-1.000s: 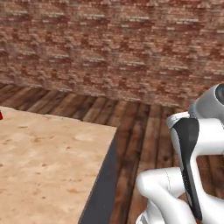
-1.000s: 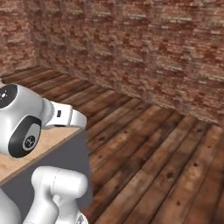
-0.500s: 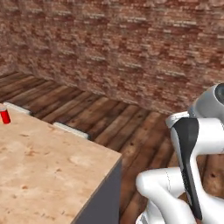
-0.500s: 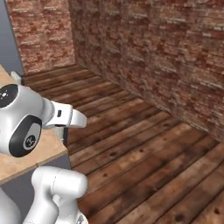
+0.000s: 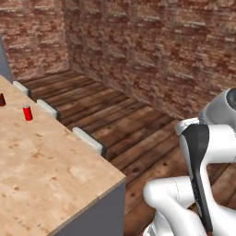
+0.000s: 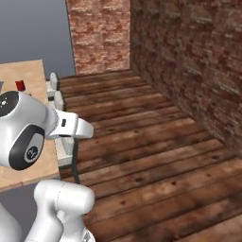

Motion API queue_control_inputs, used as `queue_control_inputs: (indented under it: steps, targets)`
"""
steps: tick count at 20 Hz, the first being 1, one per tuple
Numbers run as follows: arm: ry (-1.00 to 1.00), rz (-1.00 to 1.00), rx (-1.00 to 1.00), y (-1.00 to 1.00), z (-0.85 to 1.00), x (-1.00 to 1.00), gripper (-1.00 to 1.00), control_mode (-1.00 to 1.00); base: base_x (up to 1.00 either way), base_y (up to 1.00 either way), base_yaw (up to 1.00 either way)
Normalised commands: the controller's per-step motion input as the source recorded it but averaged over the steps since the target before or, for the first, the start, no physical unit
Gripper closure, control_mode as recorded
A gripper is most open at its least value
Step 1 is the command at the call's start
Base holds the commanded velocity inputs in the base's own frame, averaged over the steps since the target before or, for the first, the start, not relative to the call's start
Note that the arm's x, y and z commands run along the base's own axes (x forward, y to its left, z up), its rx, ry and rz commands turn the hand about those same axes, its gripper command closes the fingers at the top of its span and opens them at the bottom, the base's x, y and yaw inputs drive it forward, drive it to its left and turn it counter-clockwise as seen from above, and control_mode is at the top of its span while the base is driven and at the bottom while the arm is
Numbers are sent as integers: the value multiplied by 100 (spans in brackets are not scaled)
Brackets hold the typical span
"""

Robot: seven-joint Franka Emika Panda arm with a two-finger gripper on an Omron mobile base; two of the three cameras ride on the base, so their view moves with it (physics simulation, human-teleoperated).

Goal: Four empty soda cans are scattered around the kitchen. Gather all the cans and cluster them next to the stove for recycling.

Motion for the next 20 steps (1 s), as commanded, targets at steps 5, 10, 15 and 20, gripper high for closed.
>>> queue_control_inputs:
  steps: [5,10,15,20]
  targets:
    - [0,0,0,0,0,0,-100,100,37,-61,51]
    - [0,0,0,0,0,0,-100,100,37,-62,50]
    - [0,0,0,0,0,0,-100,100,33,-63,51]
    - [0,0,0,0,0,0,-100,100,29,-61,51]
